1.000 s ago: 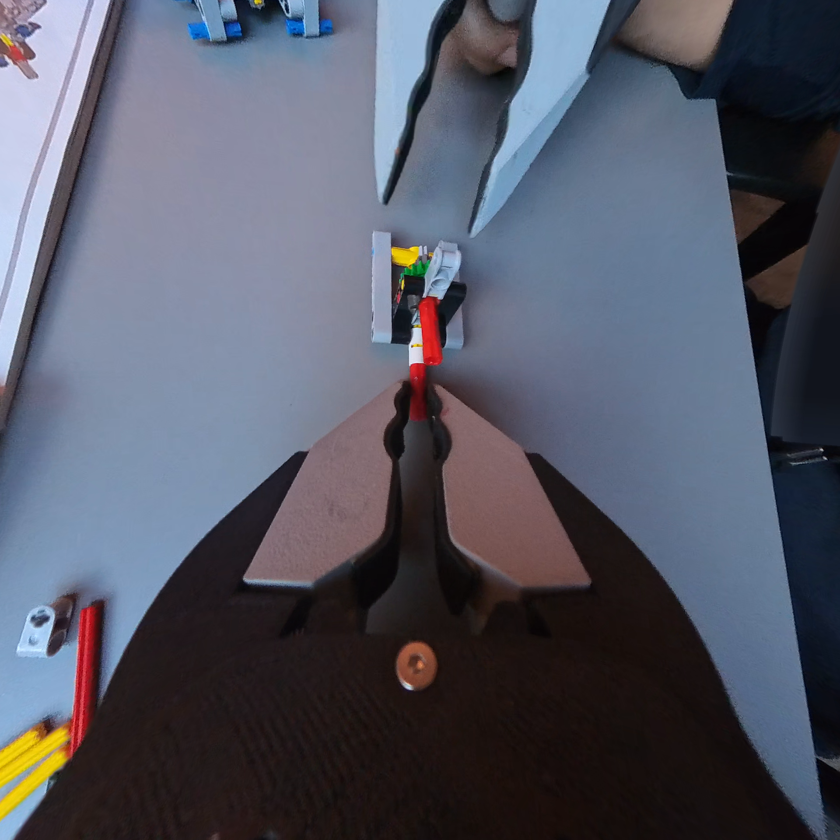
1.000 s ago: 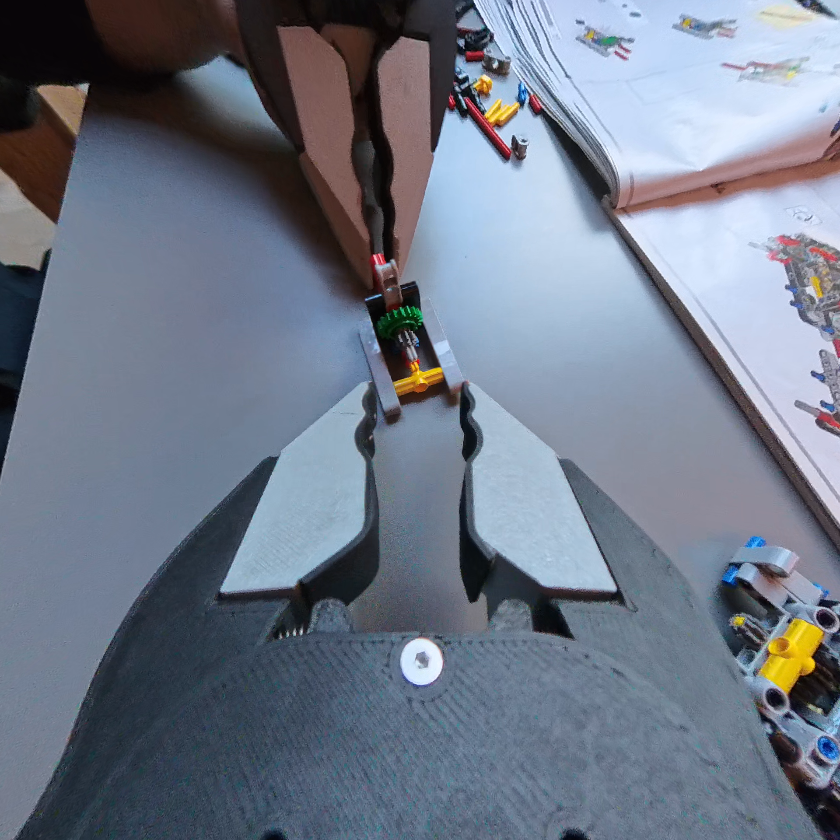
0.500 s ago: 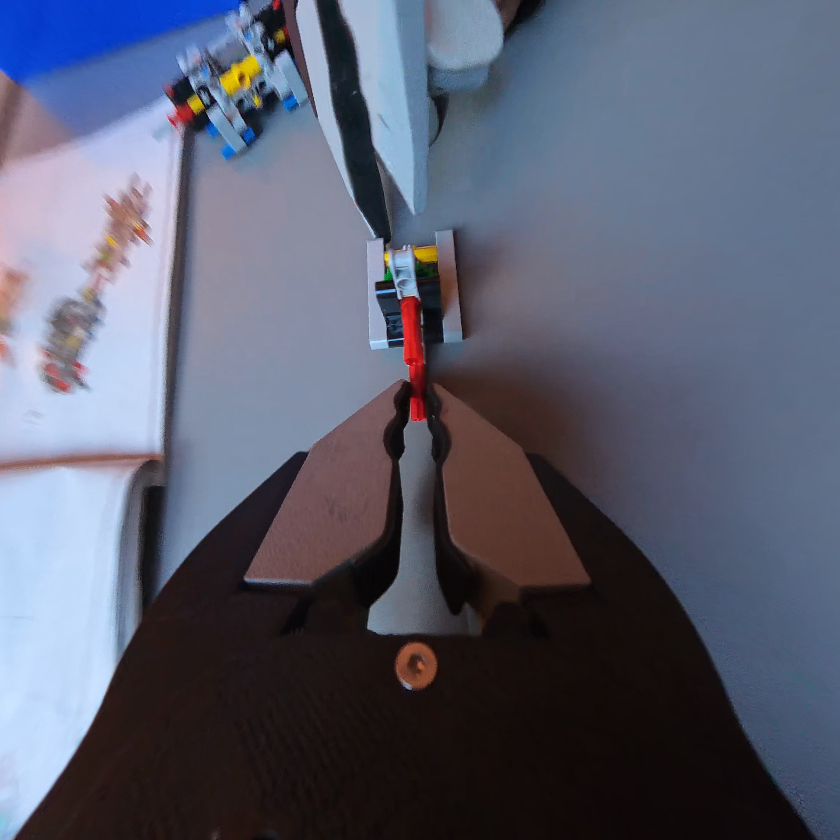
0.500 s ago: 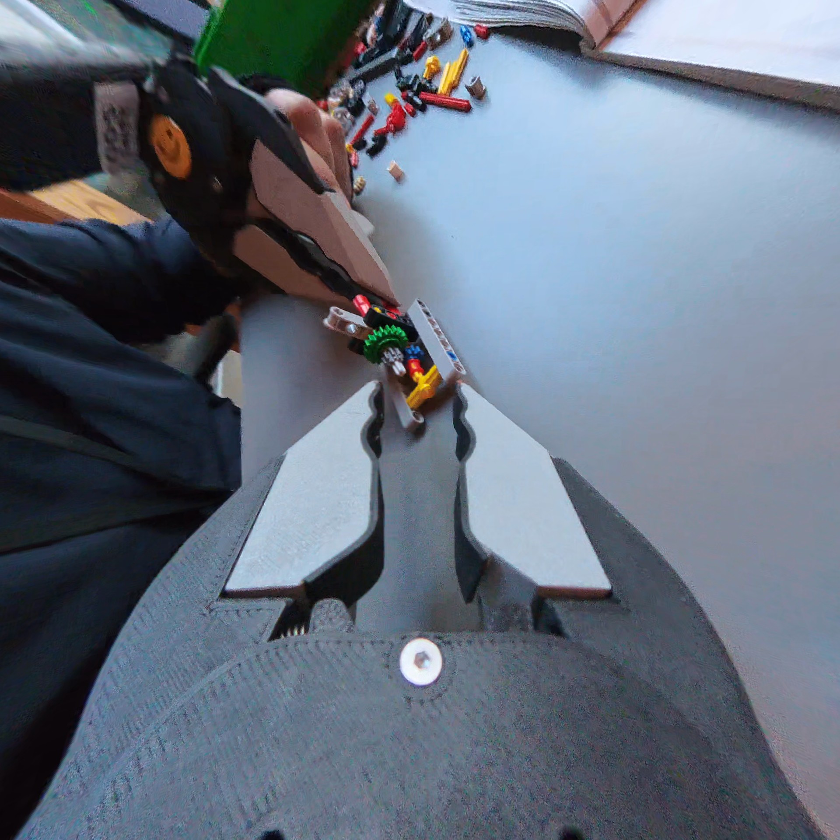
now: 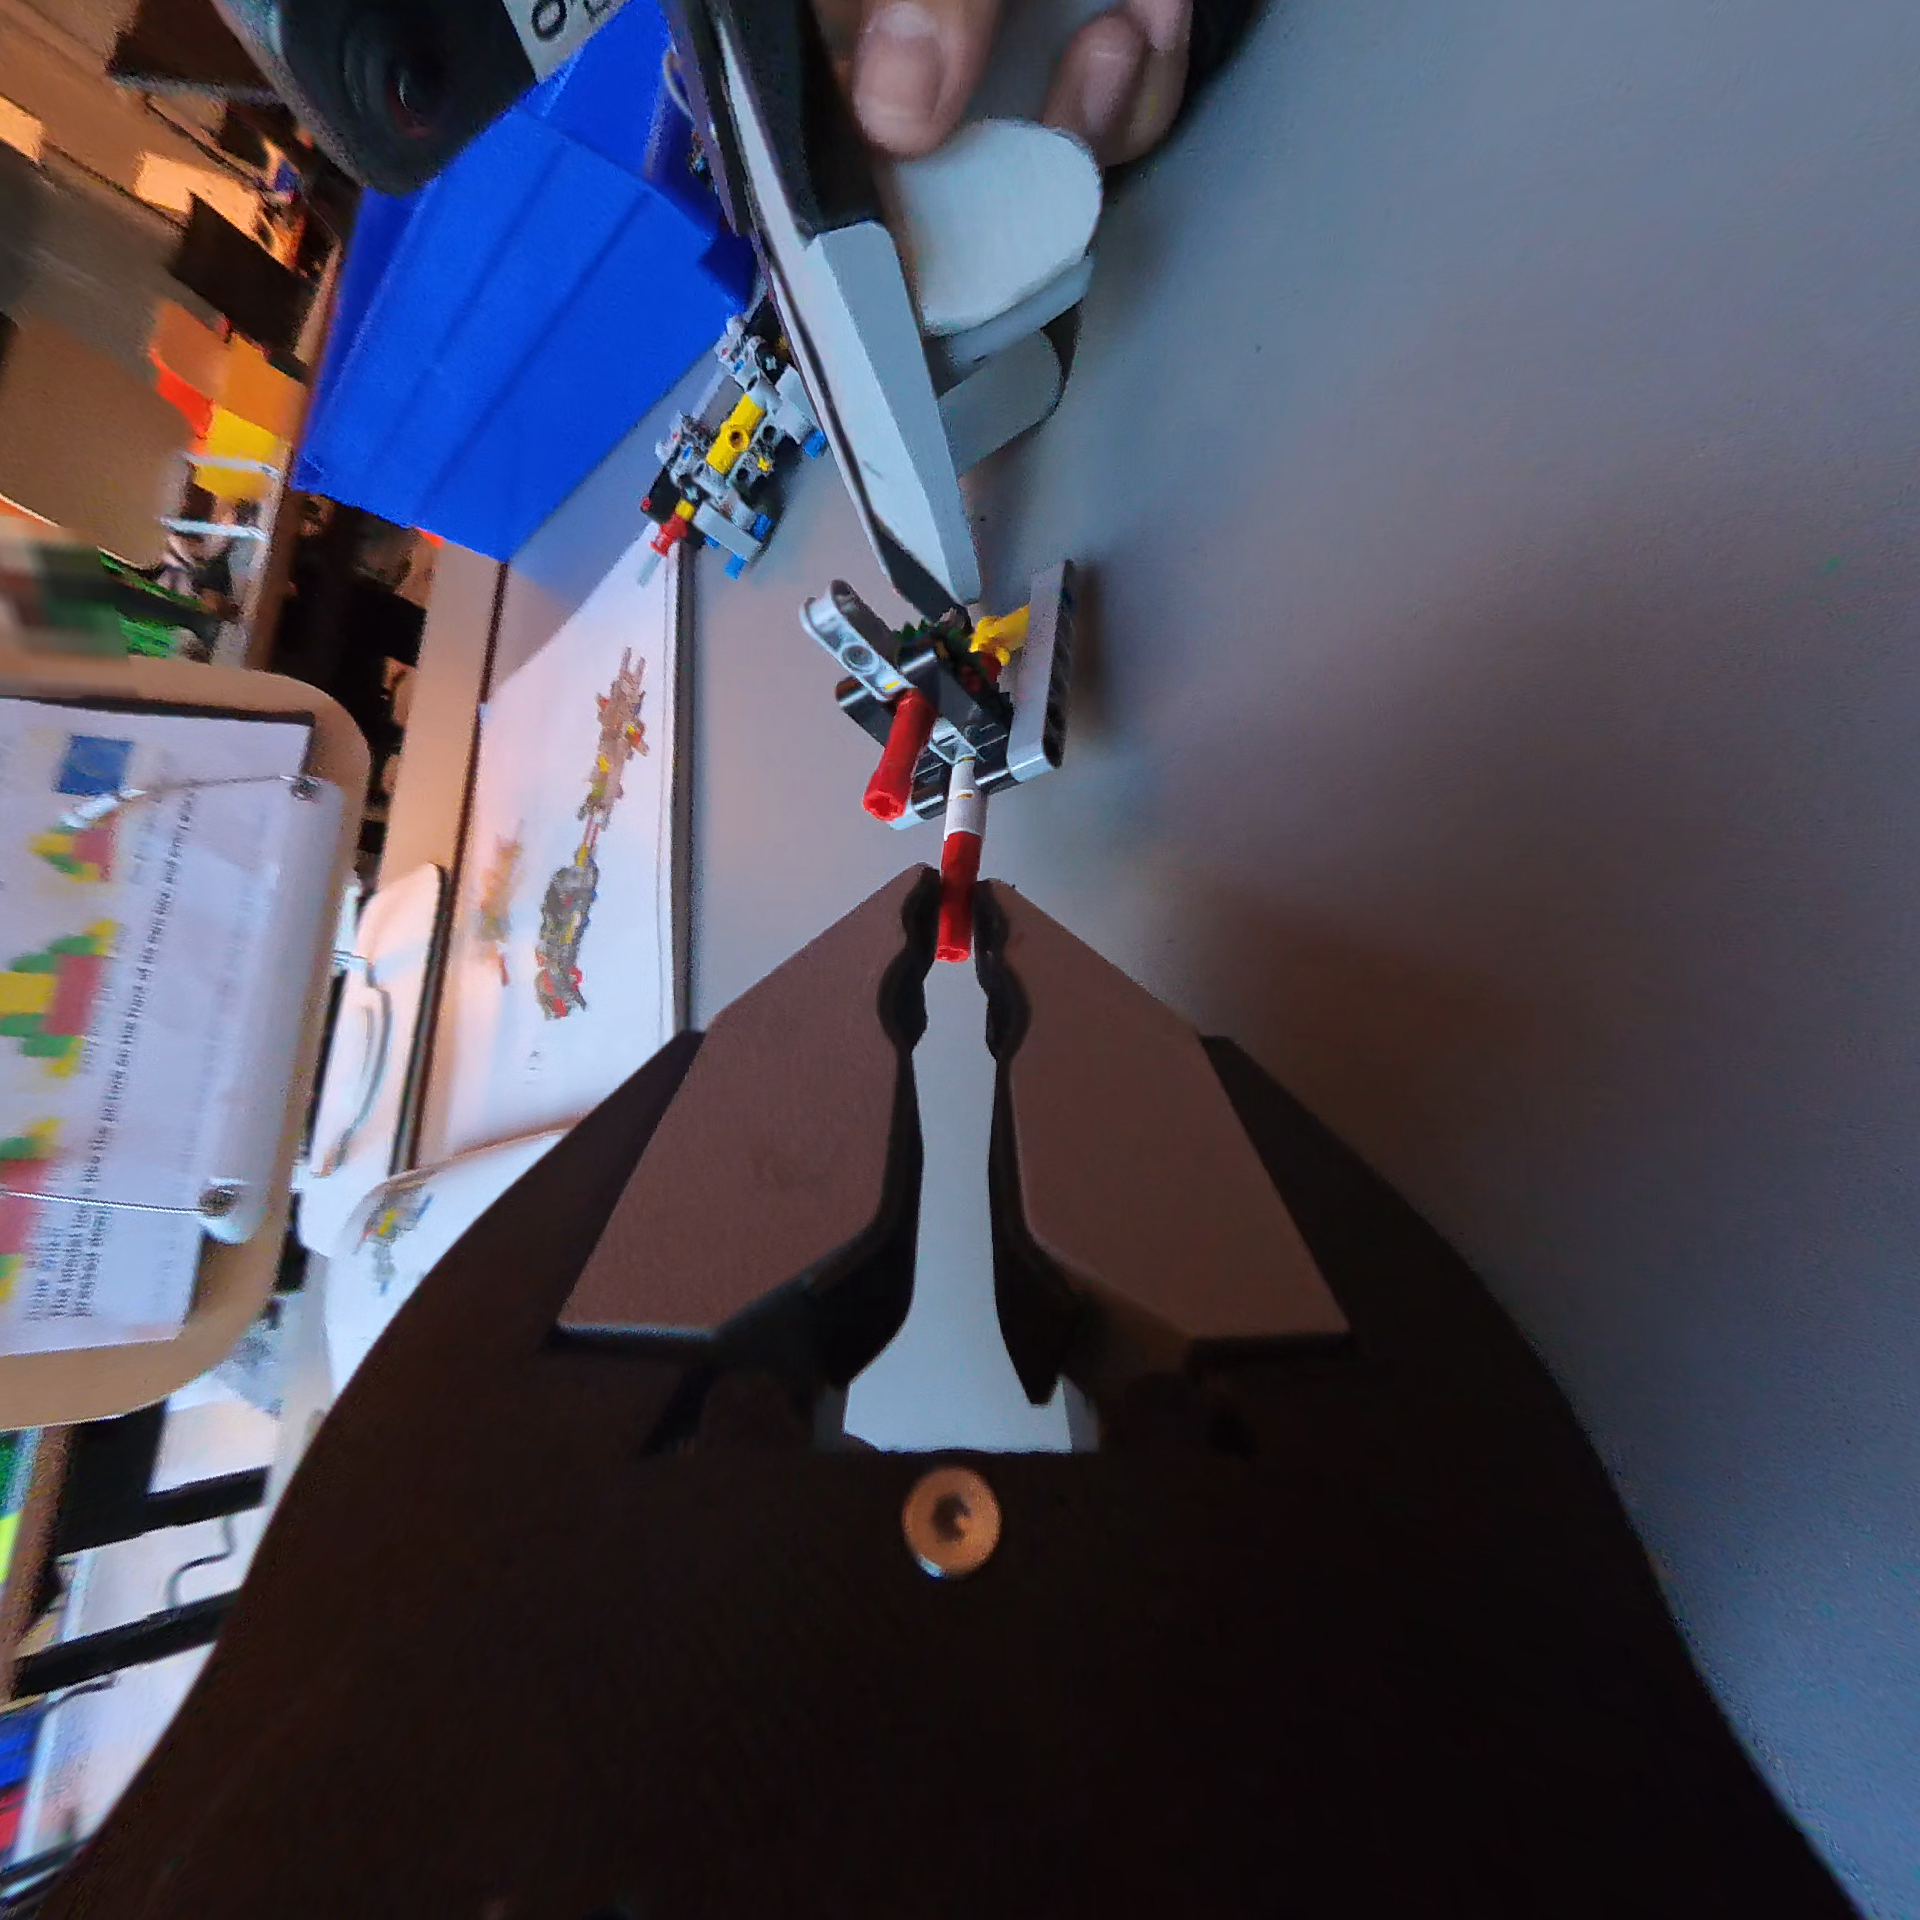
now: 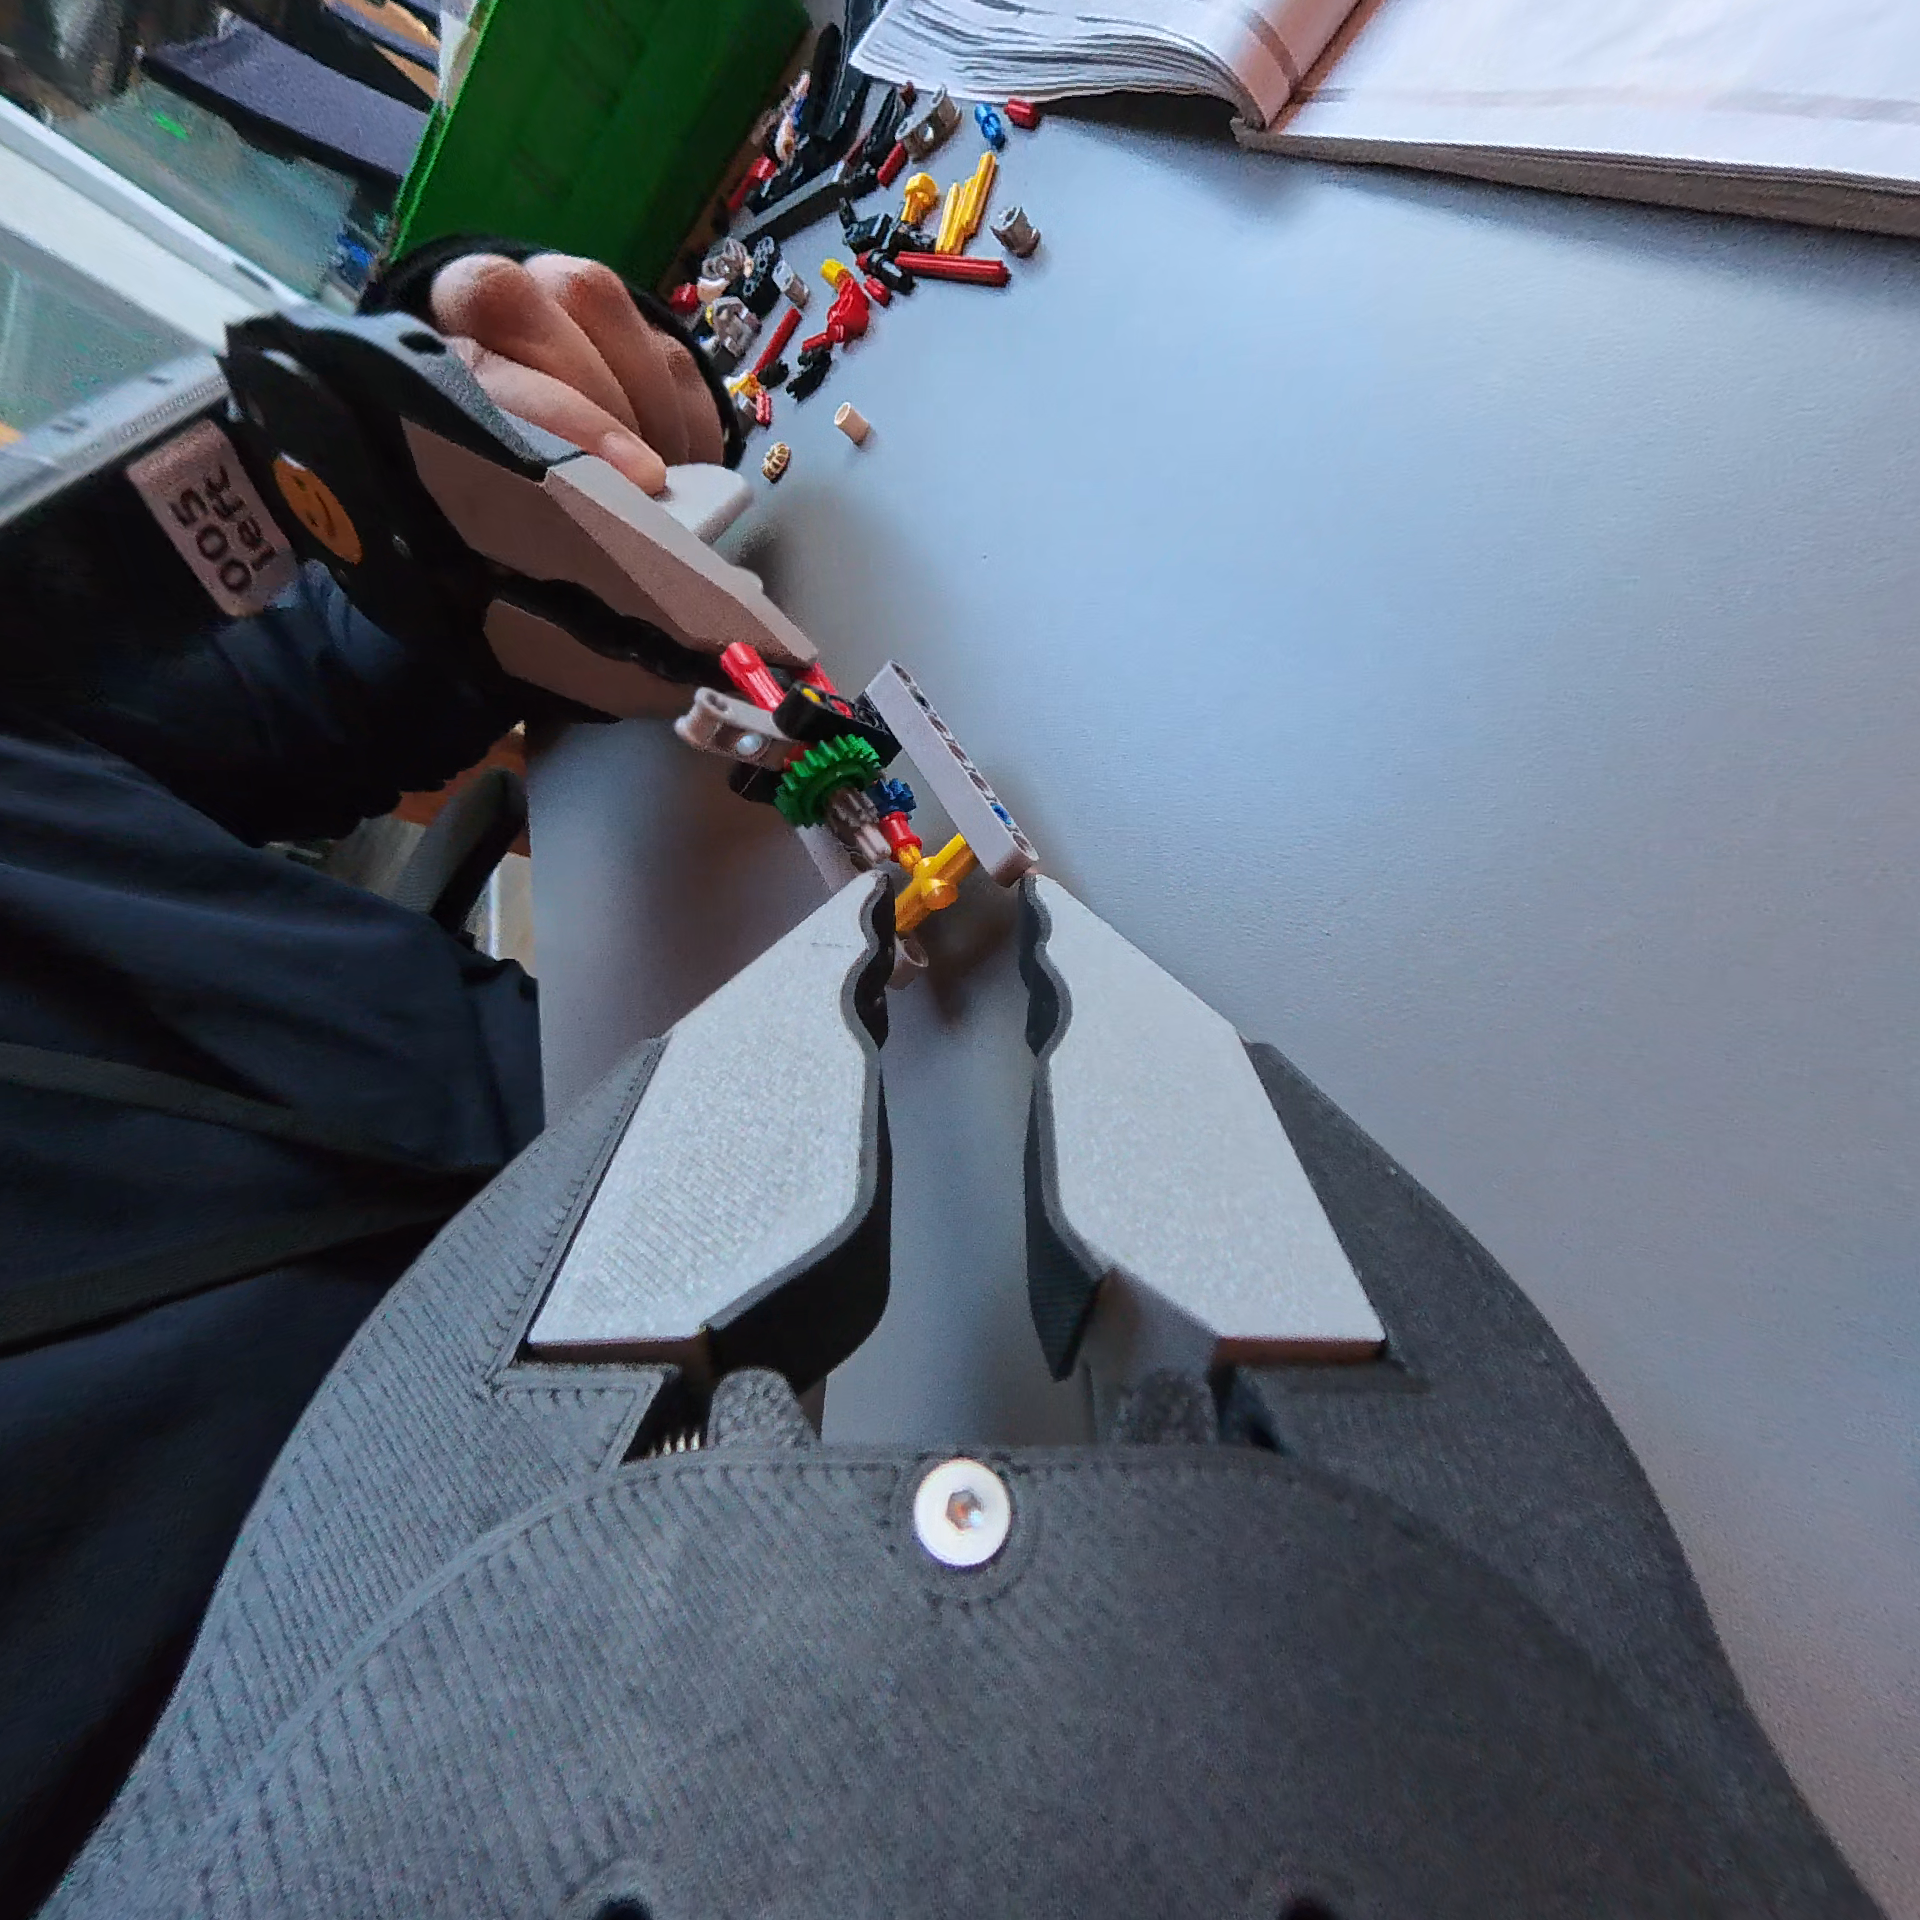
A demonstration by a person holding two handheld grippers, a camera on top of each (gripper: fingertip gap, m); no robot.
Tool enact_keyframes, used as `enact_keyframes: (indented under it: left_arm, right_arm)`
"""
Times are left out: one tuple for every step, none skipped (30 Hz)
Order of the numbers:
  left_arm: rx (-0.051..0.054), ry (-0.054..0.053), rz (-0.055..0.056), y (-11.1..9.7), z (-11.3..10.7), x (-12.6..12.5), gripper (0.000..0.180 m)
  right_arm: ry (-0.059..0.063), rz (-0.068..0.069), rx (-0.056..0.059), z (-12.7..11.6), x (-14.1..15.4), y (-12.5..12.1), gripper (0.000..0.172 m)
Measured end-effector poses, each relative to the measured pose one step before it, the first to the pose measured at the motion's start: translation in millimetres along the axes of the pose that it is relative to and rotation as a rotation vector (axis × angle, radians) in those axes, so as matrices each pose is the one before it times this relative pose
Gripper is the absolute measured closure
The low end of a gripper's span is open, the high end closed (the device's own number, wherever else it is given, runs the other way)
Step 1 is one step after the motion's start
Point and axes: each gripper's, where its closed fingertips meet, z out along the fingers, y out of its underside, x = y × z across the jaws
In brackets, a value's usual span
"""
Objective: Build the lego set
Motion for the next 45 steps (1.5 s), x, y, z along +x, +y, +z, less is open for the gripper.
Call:
enact_keyframes:
  left_arm:
    - [0.0004, -0.0132, 0.0185, -1.04, -0.44, -1.05, 0.178]
    - [0.0039, -0.0144, 0.0132, -1.62, -1.05, -1.55, 0.178]
    - [0.0050, -0.0152, 0.0106, -1.57, -1.03, -1.94, 0.178]
    - [0.0035, -0.0186, 0.0125, -1.12, -1.49, -2.56, 0.178]
    - [0.0032, -0.0187, 0.0123, -0.96, -1.50, -2.57, 0.178]
    - [0.0020, -0.0168, 0.0106, -0.62, -2.29, -2.61, 0.178]
    - [0.0009, -0.0206, 0.0129, -0.83, -1.74, -2.81, 0.178]
    - [0.0022, -0.0221, 0.0156, -1.52, -1.77, -3.01, 0.178]
    - [0.0054, -0.0205, 0.0132, -1.63, -0.22, -3.35, 0.178]
    - [0.0103, -0.0174, 0.0079, -2.45, -1.94, -2.24, 0.178]
    - [0.0118, -0.0149, 0.0068, -3.22, -1.71, -2.10, 0.178]
    - [0.0107, -0.0153, 0.0082, -3.10, -1.77, -2.05, 0.178]
    - [0.0078, -0.0155, 0.0086, -2.35, -0.72, -2.76, 0.178]
    - [0.0057, -0.0089, 0.0077, -2.01, -1.01, -1.16, 0.178]
    - [0.0026, -0.0014, 0.0063, -1.22, -0.44, 0.07, 0.178]
    - [0.0047, 0.0038, 0.0084, -1.26, -0.39, 1.26, 0.178]
    - [0.0028, -0.0022, 0.0062, -1.08, -0.31, 0.54, 0.178]
    - [0.0039, -0.0032, 0.0032, -1.48, -0.38, 0.18, 0.178]
    - [0.0037, -0.0083, -0.0037, -0.96, -0.66, -0.58, 0.178]
    - [0.0002, -0.0051, -0.0073, -0.38, -0.12, -0.91, 0.178]
    - [-0.0003, 0.0024, -0.0144, -0.04, -0.51, -0.48, 0.178]
    - [-0.0013, 0.0054, -0.0152, 0.69, -0.25, -0.11, 0.178]
    - [-0.0046, -0.0062, -0.0070, 1.29, -0.43, -1.57, 0.178]
    - [-0.0052, -0.0070, 0.0000, 0.84, -0.52, -1.60, 0.178]
    - [-0.0031, -0.0080, -0.0001, 0.52, -0.24, -1.15, 0.178]
    - [-0.0001, -0.0011, -0.0001, 0.17, -0.74, -0.36, 0.178]
    - [0.0016, 0.0008, 0.0031, -0.60, -0.17, 0.21, 0.178]
    - [-0.0044, 0.0025, 0.0039, 0.57, 0.02, 0.96, 0.178]
    - [-0.0033, 0.0035, 0.0052, 0.59, 0.73, 1.28, 0.178]
    - [0.0057, 0.0078, -0.0006, -0.54, 0.30, 1.49, 0.178]
    - [0.0049, 0.0019, -0.0095, -0.78, -0.23, 0.83, 0.178]
    - [0.0063, 0.0015, -0.0168, -0.95, 0.05, -0.15, 0.178]
    - [0.0122, 0.0045, -0.0232, -1.14, -0.04, -0.15, 0.178]
    - [0.0141, 0.0188, -0.0372, -0.83, 0.22, 1.02, 0.178]
    - [0.0100, 0.0282, -0.0514, 0.40, 0.51, 1.59, 0.178]
    - [0.0093, 0.0228, -0.0562, 0.68, 0.09, 0.22, 0.178]
    - [0.0121, 0.0282, -0.0568, 0.61, -0.27, 0.52, 0.178]
    - [0.0057, 0.0329, -0.0661, 1.97, 0.25, 0.71, 0.178]
    - [0.0040, 0.0294, -0.0687, 2.06, -0.06, -0.01, 0.177]
    - [0.0080, 0.0364, -0.0626, 1.45, -0.11, 1.07, 0.177]
    - [0.0042, 0.0501, -0.0644, 1.78, 0.27, 3.12, 0.178]
    - [-0.0013, 0.0413, -0.0686, 2.54, 0.76, 1.77, 0.177]
    - [-0.0017, 0.0348, -0.0649, 2.41, 1.04, 1.09, 0.174]
    - [-0.0010, 0.0448, -0.0597, 2.10, 1.22, 2.75, 0.172]
    - [-0.0034, 0.0418, -0.0564, 1.52, 0.94, 2.18, 0.172]
  right_arm:
    - [-0.0100, 0.0079, 0.0018, -0.26, -0.56, -0.19, 0.151]
    - [-0.0121, 0.0113, 0.0030, -0.43, -0.61, -0.41, 0.149]
    - [-0.0146, 0.0125, 0.0030, -0.67, -0.90, -0.30, 0.147]
    - [-0.0146, 0.0107, 0.0032, -0.66, -1.00, -0.27, 0.145]
    - [-0.0145, 0.0073, 0.0036, -0.78, -1.16, -0.29, 0.143]
    - [-0.0172, 0.0031, 0.0026, -0.63, -1.93, -0.16, 0.140]
    - [-0.0234, -0.0013, 0.0001, -0.52, -3.25, 0.22, 0.138]
    - [-0.0299, -0.0035, 0.0019, -0.41, -4.40, 0.13, 0.140]
    - [-0.0313, -0.0030, 0.0120, -0.47, -4.92, -1.36, 0.140]
    - [-0.0351, -0.0004, 0.0223, -0.40, -5.58, -2.80, 0.142]
    - [-0.0431, 0.0058, 0.0255, -0.21, -6.30, -3.32, 0.144]
    - [-0.0439, 0.0125, 0.0253, 0.07, -5.68, -3.30, 0.146]
    - [-0.0372, 0.0148, 0.0236, 0.16, -4.32, -3.02, 0.147]
    - [-0.0259, 0.0123, 0.0183, -0.02, -2.74, -2.35, 0.150]
    - [-0.0189, 0.0047, 0.0131, -0.50, -2.20, -1.67, 0.154]
    - [-0.0136, -0.0032, 0.0138, -0.93, -2.15, -2.06, 0.158]
    - [-0.0072, -0.0077, 0.0170, -1.26, -1.54, -2.52, 0.164]
    - [-0.0001, -0.0077, 0.0135, -1.12, -0.76, -2.00, 0.166]
    - [0.0014, -0.0074, -0.0016, -0.46, -0.39, 0.25, 0.168]
    - [-0.0048, -0.0056, -0.0034, 0.06, -1.34, 0.56, 0.168]
    - [-0.0010, -0.0034, 0.0006, 0.05, -0.47, 0.03, 0.168]
    - [0.0007, -0.0035, -0.0001, 0.29, -0.15, 0.16, 0.168]
    - [-0.0001, -0.0055, -0.0010, 0.51, -0.44, 0.20, 0.168]
    - [-0.0017, -0.0058, 0.0002, 0.67, -0.76, 0.02, 0.167]
    - [0.0005, -0.0033, -0.0030, 1.01, -0.21, 0.54, 0.162]
    - [0.0010, -0.0015, -0.0066, 1.17, -0.10, 0.95, 0.158]
    - [0.0037, -0.0047, -0.0073, 0.99, 0.09, 1.09, 0.157]
    - [0.0099, -0.0133, -0.0005, 0.31, 0.32, -0.17, 0.159]
    - [0.0167, -0.0203, 0.0065, -0.32, 0.75, -1.27, 0.160]
    - [0.0184, -0.0210, 0.0016, -0.77, 1.02, -0.60, 0.167]
    - [0.0152, -0.0170, -0.0010, -0.56, 0.89, -0.39, 0.167]
    - [0.0049, -0.0142, 0.0008, -0.57, -0.51, -0.44, 0.167]
    - [0.0016, -0.0130, 0.0033, -0.68, -0.87, -0.84, 0.167]
    - [0.0073, -0.0146, 0.0020, -0.79, -0.02, -0.75, 0.167]
    - [0.0120, -0.0159, -0.0018, -0.42, 0.79, -0.13, 0.167]
    - [0.0111, -0.0159, -0.0065, 0.11, 0.81, 0.80, 0.167]
    - [0.0070, -0.0135, -0.0091, 0.79, 0.20, 1.27, 0.167]
    - [0.0077, -0.0109, -0.0085, 0.86, 0.53, 1.18, 0.167]
    - [0.0127, -0.0102, -0.0087, 1.08, 1.40, 1.32, 0.168]
    - [0.0099, -0.0083, -0.0076, 1.00, 0.96, 1.08, 0.168]
    - [0.0035, -0.0066, -0.0042, 0.60, 0.10, 0.45, 0.167]
    - [0.0041, -0.0076, 0.0012, 0.11, 0.21, -0.35, 0.168]
    - [0.0020, -0.0066, 0.0045, -0.29, 0.08, -0.86, 0.168]
    - [0.0003, -0.0049, 0.0042, -0.38, -0.20, -0.86, 0.168]
    - [0.0043, -0.0031, 0.0026, -0.43, 0.58, -0.43, 0.168]
